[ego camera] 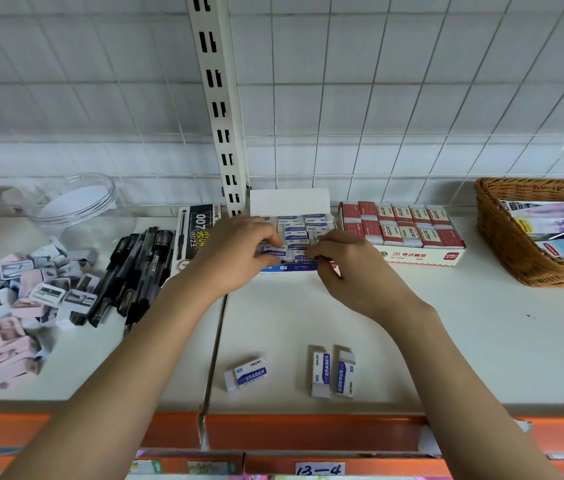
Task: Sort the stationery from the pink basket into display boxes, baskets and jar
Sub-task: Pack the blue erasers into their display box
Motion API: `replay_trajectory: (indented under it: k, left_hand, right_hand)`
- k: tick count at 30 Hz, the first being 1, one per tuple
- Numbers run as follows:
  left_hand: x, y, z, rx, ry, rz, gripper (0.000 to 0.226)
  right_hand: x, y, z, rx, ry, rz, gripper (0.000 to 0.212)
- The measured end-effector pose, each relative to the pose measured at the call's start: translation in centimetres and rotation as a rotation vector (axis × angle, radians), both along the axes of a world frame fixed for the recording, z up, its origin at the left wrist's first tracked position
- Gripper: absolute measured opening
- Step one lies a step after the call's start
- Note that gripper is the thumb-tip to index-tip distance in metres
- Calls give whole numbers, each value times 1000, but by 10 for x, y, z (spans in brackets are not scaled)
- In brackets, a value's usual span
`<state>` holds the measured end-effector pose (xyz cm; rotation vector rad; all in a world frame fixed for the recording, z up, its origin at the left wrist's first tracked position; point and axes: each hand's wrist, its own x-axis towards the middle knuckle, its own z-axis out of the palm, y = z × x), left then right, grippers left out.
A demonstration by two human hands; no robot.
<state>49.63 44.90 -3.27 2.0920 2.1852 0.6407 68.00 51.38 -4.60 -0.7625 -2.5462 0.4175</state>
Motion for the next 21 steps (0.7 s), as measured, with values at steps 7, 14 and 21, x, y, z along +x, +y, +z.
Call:
replay_trajectory:
  k: [7,14,21]
  left_hand:
    - [-6,-7,-10,39,-89,-21,19]
    - [-6,-9,-7,51,20,15,10]
    - [-11,-15,0,-9,122,11,18]
  right_hand:
    - [4,2,-2,27,29,-47,20]
    - [2,1,0,19,-41,-45,24]
    - [-2,0,6,-8,-165,-77,28]
